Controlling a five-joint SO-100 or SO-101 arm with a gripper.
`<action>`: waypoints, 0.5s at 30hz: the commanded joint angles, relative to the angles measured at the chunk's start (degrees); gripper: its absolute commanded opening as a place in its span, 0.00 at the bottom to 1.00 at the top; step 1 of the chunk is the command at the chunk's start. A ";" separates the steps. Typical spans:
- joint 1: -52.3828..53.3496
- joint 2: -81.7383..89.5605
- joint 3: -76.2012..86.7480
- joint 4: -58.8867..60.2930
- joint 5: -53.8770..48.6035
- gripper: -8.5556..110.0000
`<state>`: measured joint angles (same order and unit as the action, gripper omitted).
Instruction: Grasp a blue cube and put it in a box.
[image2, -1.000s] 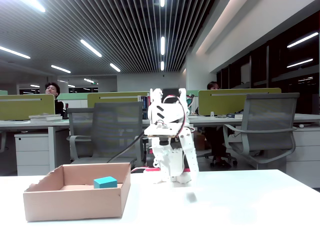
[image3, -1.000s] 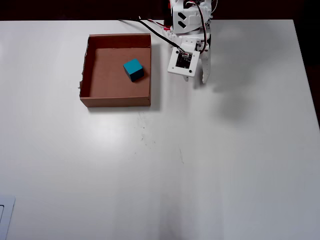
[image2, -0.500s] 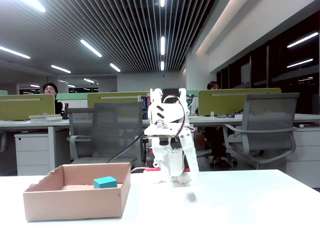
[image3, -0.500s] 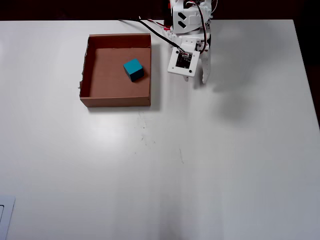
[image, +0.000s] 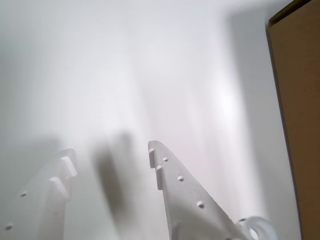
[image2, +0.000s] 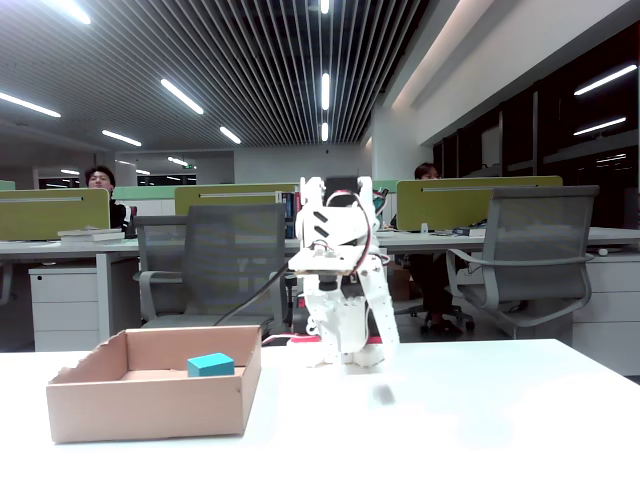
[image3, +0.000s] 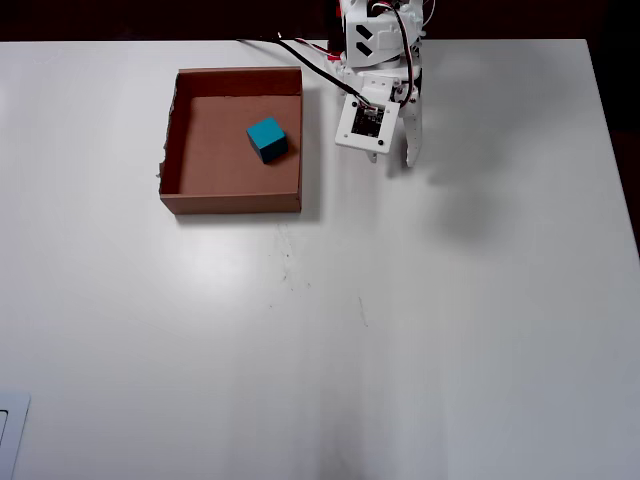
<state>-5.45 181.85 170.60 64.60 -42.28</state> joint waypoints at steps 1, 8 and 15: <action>-0.53 0.53 -0.44 0.35 0.09 0.23; -0.79 0.53 -0.44 0.62 0.09 0.23; -1.14 0.53 -0.44 1.05 -0.35 0.27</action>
<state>-6.24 182.29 170.60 65.48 -42.28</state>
